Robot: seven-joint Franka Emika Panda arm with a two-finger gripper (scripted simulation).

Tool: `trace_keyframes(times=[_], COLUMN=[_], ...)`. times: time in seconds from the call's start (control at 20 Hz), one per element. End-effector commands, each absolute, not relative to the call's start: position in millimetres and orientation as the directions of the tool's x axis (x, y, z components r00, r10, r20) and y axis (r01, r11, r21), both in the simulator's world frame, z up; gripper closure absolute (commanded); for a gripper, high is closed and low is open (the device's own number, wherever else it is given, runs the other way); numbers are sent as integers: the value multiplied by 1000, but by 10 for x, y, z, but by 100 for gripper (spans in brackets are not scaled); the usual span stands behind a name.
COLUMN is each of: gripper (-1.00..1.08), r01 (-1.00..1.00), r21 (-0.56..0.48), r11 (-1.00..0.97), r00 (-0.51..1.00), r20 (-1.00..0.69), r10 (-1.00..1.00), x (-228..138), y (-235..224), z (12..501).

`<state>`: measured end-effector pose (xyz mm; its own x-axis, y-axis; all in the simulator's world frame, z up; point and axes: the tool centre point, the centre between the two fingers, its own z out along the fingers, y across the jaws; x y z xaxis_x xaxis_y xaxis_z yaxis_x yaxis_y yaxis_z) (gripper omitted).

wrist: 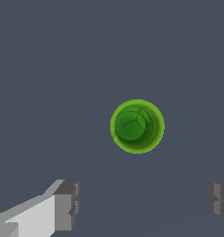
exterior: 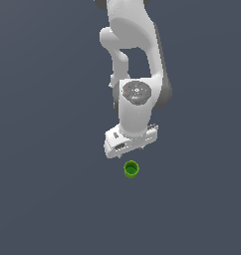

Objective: Pick up the object and move it to a goal position.

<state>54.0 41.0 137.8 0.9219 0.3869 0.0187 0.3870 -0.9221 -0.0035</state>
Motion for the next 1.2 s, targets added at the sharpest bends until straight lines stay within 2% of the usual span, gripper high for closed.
trace_keyframes(times=[0.0, 0.55, 1.15], gripper=[-92, -92, -92], r01=[456, 643, 676], r21=[-1, 1, 0], r11=[-890, -766, -737], r00=[890, 766, 737], r20=[14, 2, 0], r10=[456, 643, 676], x=[631, 882, 924], y=[427, 466, 471], z=[1286, 992, 890])
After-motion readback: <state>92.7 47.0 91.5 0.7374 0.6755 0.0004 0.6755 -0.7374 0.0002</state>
